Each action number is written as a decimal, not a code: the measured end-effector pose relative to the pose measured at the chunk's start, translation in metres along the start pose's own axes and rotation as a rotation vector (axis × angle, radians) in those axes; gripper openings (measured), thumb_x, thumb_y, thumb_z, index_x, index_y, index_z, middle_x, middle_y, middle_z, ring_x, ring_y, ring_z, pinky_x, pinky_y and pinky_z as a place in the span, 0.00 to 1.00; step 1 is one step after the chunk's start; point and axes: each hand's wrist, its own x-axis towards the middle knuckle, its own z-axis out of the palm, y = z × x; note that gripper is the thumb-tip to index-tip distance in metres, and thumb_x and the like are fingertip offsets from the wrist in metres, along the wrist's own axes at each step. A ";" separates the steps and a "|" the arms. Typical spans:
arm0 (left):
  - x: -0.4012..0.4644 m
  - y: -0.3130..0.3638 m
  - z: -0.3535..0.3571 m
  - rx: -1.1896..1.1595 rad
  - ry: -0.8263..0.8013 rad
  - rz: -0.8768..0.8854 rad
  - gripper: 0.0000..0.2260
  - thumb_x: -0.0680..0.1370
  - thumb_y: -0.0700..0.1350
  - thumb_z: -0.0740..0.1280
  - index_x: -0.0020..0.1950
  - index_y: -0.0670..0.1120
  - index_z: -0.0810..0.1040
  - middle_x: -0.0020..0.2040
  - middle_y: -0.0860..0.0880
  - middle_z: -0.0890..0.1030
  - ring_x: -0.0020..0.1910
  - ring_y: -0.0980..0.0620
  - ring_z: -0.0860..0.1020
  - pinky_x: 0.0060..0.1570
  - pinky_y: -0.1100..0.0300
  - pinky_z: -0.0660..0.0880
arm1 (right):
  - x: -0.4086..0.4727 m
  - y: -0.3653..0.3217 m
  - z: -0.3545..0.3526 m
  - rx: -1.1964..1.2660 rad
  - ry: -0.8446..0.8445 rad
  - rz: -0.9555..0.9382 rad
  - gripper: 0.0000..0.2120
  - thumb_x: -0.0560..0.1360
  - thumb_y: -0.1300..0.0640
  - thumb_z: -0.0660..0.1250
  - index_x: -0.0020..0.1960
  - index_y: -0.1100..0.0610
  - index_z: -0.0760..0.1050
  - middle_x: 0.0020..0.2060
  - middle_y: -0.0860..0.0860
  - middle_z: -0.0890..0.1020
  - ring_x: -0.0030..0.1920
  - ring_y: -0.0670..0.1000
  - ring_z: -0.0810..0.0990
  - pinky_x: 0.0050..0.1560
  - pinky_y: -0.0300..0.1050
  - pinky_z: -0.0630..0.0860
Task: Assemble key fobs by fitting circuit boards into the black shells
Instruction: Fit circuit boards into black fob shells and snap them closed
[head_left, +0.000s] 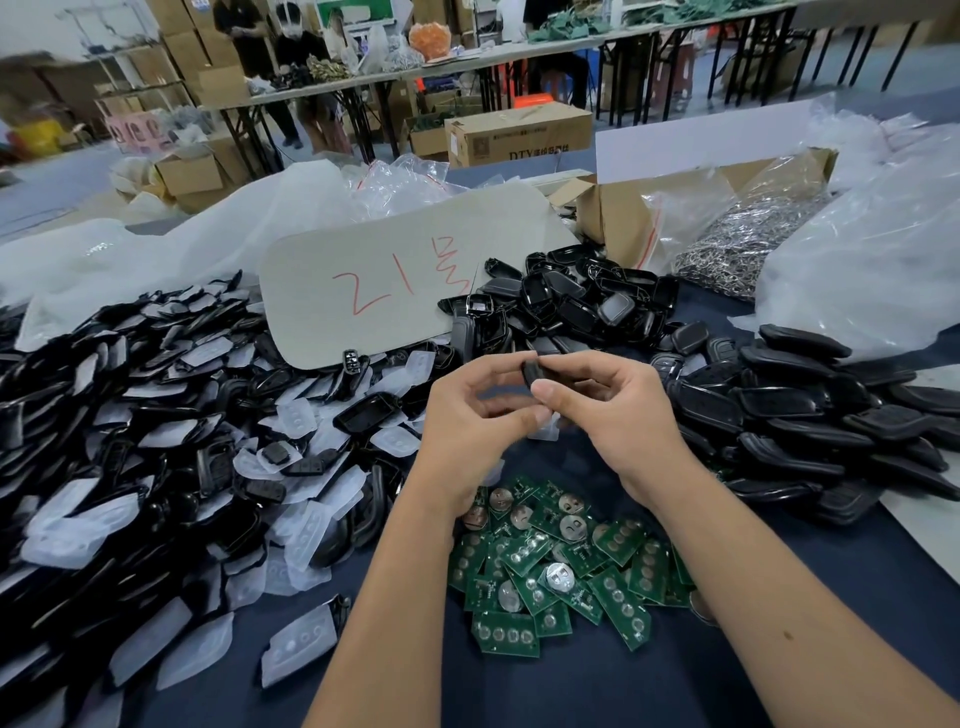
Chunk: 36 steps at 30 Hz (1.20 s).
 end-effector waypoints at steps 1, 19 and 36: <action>0.000 0.001 0.000 -0.113 -0.016 -0.045 0.17 0.75 0.33 0.75 0.64 0.42 0.83 0.55 0.41 0.86 0.54 0.41 0.86 0.54 0.51 0.83 | 0.000 0.000 0.000 -0.011 0.002 -0.006 0.11 0.72 0.58 0.81 0.53 0.49 0.87 0.45 0.49 0.89 0.47 0.47 0.86 0.47 0.45 0.81; 0.003 0.001 0.001 -0.265 0.220 -0.091 0.12 0.82 0.33 0.67 0.52 0.45 0.88 0.50 0.39 0.87 0.47 0.47 0.86 0.43 0.61 0.83 | 0.006 0.003 0.004 0.128 0.076 0.172 0.13 0.81 0.51 0.71 0.47 0.61 0.86 0.45 0.67 0.84 0.42 0.60 0.80 0.40 0.50 0.77; 0.001 0.000 0.004 -0.244 0.113 -0.110 0.10 0.73 0.37 0.75 0.53 0.37 0.85 0.50 0.34 0.86 0.49 0.41 0.87 0.49 0.58 0.84 | 0.004 0.000 0.003 0.079 0.128 0.051 0.14 0.80 0.54 0.72 0.40 0.62 0.84 0.29 0.54 0.81 0.28 0.49 0.74 0.29 0.39 0.73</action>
